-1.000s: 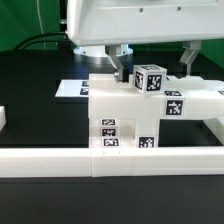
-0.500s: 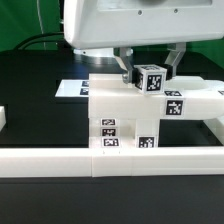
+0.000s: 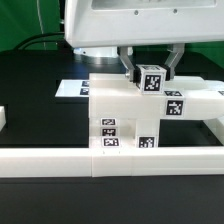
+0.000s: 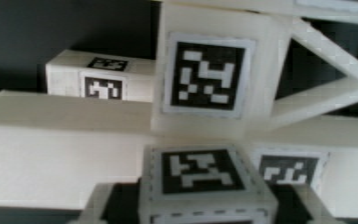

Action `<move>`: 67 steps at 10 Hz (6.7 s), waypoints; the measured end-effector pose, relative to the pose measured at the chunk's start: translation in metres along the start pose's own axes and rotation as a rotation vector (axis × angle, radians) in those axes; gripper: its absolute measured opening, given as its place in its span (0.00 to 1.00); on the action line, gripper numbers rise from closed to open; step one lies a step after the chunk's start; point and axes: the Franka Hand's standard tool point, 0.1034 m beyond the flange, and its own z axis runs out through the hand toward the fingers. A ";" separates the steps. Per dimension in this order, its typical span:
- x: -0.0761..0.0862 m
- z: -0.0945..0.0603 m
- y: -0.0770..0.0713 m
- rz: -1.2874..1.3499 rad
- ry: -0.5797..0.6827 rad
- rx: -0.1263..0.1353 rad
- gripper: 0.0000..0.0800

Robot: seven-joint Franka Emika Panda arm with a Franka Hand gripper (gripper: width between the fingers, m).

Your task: Assemble chair

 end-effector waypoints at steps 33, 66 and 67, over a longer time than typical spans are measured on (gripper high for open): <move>0.005 0.000 -0.007 -0.137 0.009 0.029 0.77; 0.008 0.002 -0.026 0.092 -0.002 0.062 0.81; 0.007 0.003 -0.026 0.093 -0.008 0.063 0.81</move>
Offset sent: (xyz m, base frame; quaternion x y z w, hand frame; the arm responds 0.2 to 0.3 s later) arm -0.0027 -0.0066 -0.0026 0.0058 -0.0020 0.1566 0.9876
